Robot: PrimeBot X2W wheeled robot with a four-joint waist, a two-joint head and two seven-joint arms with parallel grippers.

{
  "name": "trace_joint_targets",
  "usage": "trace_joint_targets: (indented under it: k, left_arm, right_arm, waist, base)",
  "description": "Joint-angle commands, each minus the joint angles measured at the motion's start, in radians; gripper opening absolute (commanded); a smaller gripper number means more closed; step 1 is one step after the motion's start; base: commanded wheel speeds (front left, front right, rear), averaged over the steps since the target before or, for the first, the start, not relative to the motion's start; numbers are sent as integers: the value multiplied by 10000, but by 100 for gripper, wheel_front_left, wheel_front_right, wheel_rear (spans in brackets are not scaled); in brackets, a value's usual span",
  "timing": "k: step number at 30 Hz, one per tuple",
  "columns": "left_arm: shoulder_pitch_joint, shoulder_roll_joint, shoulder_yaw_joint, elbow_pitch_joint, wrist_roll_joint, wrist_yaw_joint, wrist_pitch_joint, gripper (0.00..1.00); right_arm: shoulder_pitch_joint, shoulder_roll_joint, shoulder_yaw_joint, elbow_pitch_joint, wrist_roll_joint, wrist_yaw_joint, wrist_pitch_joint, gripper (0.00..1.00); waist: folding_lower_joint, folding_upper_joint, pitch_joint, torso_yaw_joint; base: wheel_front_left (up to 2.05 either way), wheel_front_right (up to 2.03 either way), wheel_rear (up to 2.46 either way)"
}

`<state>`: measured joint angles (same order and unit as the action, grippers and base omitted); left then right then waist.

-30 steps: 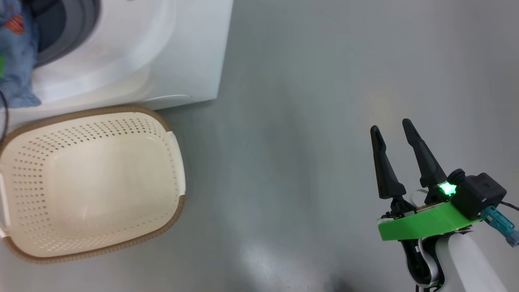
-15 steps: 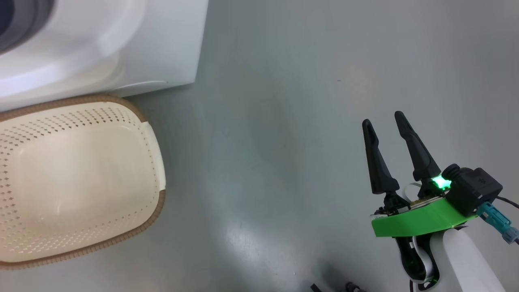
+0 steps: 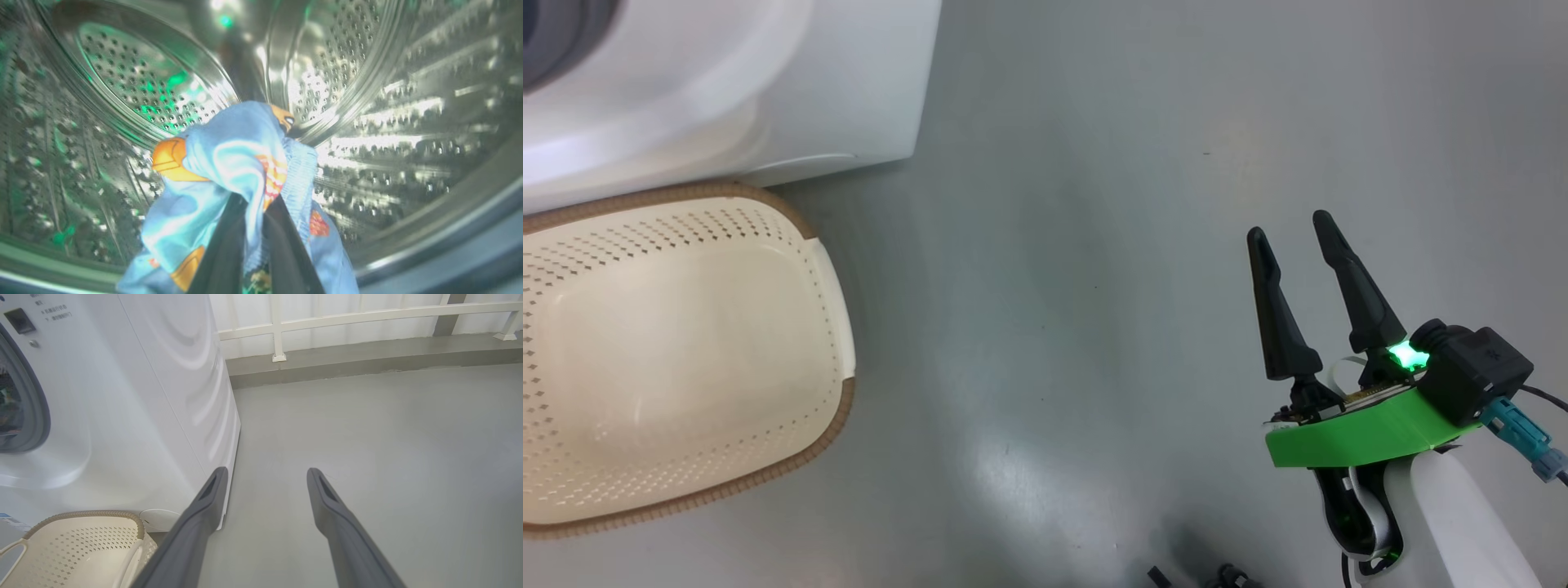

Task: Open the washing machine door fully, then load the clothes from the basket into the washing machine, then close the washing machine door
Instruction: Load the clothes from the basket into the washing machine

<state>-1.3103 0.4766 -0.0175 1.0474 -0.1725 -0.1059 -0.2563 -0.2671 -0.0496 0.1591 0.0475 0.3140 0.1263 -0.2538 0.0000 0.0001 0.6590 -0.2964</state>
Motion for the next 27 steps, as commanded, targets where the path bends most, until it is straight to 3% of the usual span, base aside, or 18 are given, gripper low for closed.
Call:
trace_joint_targets:
  k: [1, 7, 14, 27]
  left_arm:
    - [-214, 490, -31, 14, 157, -31, -41, 100]
    - [-1062, 378, -552, 1448, 305, -149, 797, 100]
    - [-1430, 291, -905, 2090, 177, -228, 1621, 100]
    - [-779, -60, -666, 1250, -894, -245, -39, 100]
  right_arm:
    - [50, -34, 217, -178, -84, 44, -80, 100]
    - [38, -27, 202, -160, -77, 44, -80, 100]
    - [41, -21, 171, -160, -85, 44, -80, 100]
    - [32, -50, 38, -208, -158, 44, -80, 100]
  waist:
    - [0, -1, -33, 37]
    - [0, -1, -117, 156]
    - [0, -1, -203, 235]
    - [0, -1, -406, 502]
  base:
    - [0, 0, 0]
    - [0, 0, 0]
    - [0, 0, 0]
    - [0, 0, 0]
